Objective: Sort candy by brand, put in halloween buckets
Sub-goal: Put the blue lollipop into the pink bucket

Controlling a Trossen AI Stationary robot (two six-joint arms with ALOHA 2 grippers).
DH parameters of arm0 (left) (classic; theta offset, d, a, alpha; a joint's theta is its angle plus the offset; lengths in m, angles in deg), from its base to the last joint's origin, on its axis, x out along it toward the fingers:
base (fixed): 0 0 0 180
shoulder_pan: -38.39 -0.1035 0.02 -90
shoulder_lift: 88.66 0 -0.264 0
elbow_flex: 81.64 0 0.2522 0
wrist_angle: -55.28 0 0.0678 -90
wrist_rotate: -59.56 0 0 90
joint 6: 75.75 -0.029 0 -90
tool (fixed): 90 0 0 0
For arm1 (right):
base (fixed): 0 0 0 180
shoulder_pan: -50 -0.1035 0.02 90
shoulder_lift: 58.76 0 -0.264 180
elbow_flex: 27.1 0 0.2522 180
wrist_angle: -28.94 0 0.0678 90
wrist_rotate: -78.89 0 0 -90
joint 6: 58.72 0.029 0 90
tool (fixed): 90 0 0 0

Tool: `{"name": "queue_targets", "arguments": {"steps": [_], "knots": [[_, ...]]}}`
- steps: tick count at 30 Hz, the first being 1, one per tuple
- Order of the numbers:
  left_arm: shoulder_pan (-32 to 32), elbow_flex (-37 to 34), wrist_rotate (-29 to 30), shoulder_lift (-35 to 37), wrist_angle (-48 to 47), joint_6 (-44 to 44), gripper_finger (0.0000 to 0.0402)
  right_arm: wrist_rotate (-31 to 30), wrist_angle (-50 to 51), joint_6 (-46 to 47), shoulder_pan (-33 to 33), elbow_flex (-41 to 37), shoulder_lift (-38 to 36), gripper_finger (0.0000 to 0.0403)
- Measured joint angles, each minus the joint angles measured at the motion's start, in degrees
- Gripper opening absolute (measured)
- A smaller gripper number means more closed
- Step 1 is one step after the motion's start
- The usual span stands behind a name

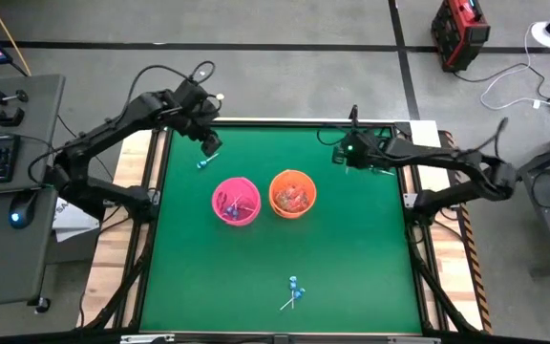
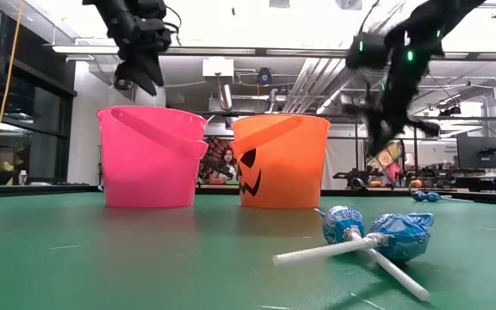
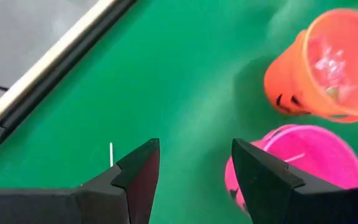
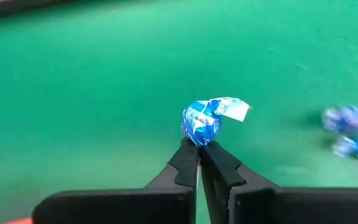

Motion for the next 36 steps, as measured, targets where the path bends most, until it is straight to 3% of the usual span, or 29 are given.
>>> {"name": "queue_targets", "arguments": {"steps": [5,10,16,20,28,33,36], "knots": [[0.5,0.0,-0.4,5.0,2.0,1.0,0.019,1.0,-11.0,-9.1,-6.3,5.7,-3.5,0.0001],[2.4,0.0,-4.2,10.7,8.5,-1.1,0.019,4.8,-27.7,-17.5,-14.4,10.2,-0.6,0.0],[5.6,0.0,-4.8,15.4,15.1,5.3,0.019,5.7,-35.1,-25.0,-23.6,17.9,12.8,0.0],[7.9,0.0,-4.8,17.2,15.6,10.9,0.019,9.6,-39.3,-30.5,-27.9,25.1,23.2,0.0],[12.3,0.0,-0.4,17.9,15.6,15.8,0.019,8.0,-38.0,-29.5,-29.8,41.8,40.1,0.0],[14.1,0.0,0.0,17.3,15.5,15.7,0.019,7.3,-25.3,-28.9,-30.0,51.4,46.0,0.0008],[14.9,0.0,0.1,17.4,15.4,14.5,0.019,6.0,-18.7,-29.2,-30.1,55.5,48.1,0.0045]]}}
